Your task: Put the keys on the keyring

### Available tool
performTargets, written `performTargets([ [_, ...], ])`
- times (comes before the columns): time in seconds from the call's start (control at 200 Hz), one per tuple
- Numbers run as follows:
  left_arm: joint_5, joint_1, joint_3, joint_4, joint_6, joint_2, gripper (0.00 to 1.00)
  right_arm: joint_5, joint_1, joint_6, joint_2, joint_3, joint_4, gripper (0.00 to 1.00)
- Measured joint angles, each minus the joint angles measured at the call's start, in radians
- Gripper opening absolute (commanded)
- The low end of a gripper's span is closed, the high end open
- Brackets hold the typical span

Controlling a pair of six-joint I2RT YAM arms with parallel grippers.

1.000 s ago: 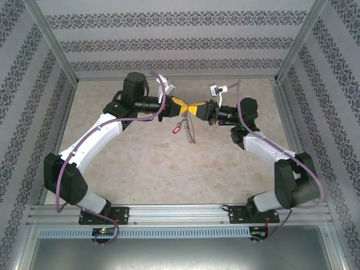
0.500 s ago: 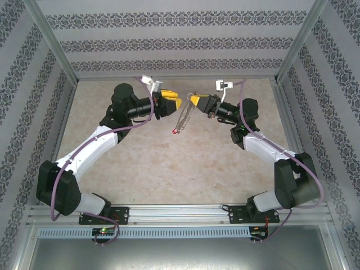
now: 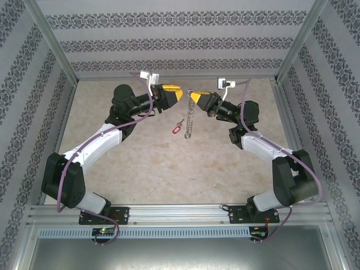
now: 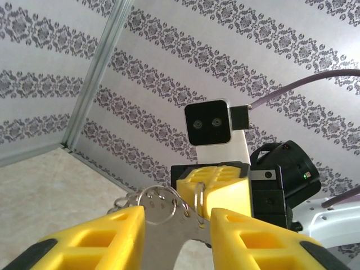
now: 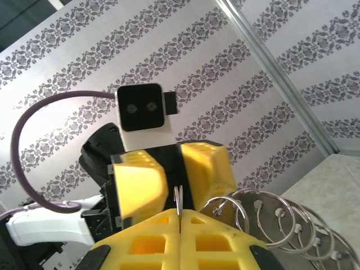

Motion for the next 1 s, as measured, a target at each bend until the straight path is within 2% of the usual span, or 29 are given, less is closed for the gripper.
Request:
performTargets([
  [0.385,0.071,0.000,0.006,0.095,-0.086,0.016,0.32,-0.008,0.011,0.018,0.015,0.007,0.054,0.00],
  [0.894,0.099,-0.022,0.006,0.126,-0.097,0.052,0.30,-0.011,0.019,0.023,0.027,0.020,0.064,0.00],
  [0.999,0.101,-0.027,0.007,0.126,-0.098,0.055,0.26,-0.011,0.019,0.030,0.031,0.020,0.069,0.00],
])
